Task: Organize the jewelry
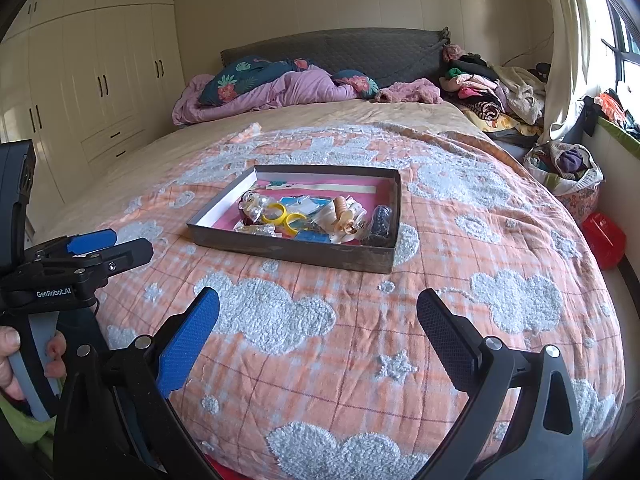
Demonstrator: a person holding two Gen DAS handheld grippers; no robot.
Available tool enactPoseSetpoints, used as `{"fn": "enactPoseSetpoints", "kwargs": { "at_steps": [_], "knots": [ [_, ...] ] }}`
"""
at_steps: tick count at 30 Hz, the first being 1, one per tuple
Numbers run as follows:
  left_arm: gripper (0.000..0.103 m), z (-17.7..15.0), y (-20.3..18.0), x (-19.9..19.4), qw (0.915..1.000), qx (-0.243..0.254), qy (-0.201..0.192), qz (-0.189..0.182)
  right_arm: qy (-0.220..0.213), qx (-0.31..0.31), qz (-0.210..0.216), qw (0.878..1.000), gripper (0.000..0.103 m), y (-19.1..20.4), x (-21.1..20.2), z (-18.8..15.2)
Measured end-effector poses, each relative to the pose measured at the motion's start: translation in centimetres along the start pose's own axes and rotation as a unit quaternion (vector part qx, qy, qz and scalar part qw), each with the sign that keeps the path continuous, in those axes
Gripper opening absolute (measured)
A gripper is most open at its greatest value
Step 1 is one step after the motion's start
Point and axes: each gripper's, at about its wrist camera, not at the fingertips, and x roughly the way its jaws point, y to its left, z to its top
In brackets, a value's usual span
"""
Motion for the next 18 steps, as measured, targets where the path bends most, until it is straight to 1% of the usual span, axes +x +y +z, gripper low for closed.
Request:
{"fn": "enactPoseSetpoints", "kwargs": {
  "at_steps": [18],
  "knots": [
    [0.093,-0.01,0.27,-0.06,1.0,0.0,0.002,0.002,-0.002,-0.001,-0.001,1.0,0.098,0.03,-0.07,0.05]
  ]
}}
